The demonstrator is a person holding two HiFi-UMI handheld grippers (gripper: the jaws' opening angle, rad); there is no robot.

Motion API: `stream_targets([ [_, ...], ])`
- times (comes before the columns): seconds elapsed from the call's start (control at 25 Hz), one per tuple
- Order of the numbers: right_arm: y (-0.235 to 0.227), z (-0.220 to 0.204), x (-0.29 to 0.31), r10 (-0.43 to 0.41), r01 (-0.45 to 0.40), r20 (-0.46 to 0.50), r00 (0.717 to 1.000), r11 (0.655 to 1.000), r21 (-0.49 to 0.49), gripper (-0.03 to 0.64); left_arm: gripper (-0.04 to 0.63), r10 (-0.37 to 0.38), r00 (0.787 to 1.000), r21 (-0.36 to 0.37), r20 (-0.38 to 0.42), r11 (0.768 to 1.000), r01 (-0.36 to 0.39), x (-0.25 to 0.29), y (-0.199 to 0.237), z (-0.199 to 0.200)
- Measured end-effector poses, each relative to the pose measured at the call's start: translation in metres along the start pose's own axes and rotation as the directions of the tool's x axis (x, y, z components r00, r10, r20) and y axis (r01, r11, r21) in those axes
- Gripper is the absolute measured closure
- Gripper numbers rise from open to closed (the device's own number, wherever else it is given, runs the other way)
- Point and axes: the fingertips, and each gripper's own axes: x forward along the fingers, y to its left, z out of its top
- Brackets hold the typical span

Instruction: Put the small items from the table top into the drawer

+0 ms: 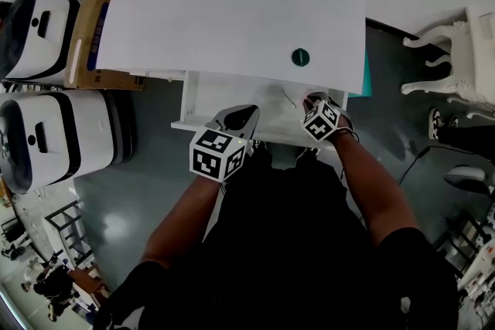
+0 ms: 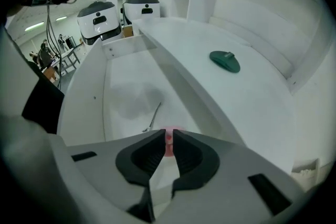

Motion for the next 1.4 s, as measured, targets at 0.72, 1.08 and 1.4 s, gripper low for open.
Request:
stream_targets([
  [0.72,-0.010,-0.013,0.057,-0.017,0.018,-0.060,0.998,0.999,0.028,0.561,0.584,0.058,0.998,-0.068,-0.029,0.996,-0.060,-0.009,0.023,-0.020],
  [1.08,-0.008,-0.012,0.048,-0.018,0.021,-0.065,0.998,0.999,0.048,0.541,0.586,0.040,0.999,-0.049,-0.023,0.998,-0.041,-0.005,0.023,-0.013],
  [1.4,-0.005,0.008,0.015,-0.034,0.030,0.031,0.999,0.993,0.118,0.541,0.586,0.014,1.000,-0.021,-0.019,1.000,-0.015,0.000,0.015,-0.009],
])
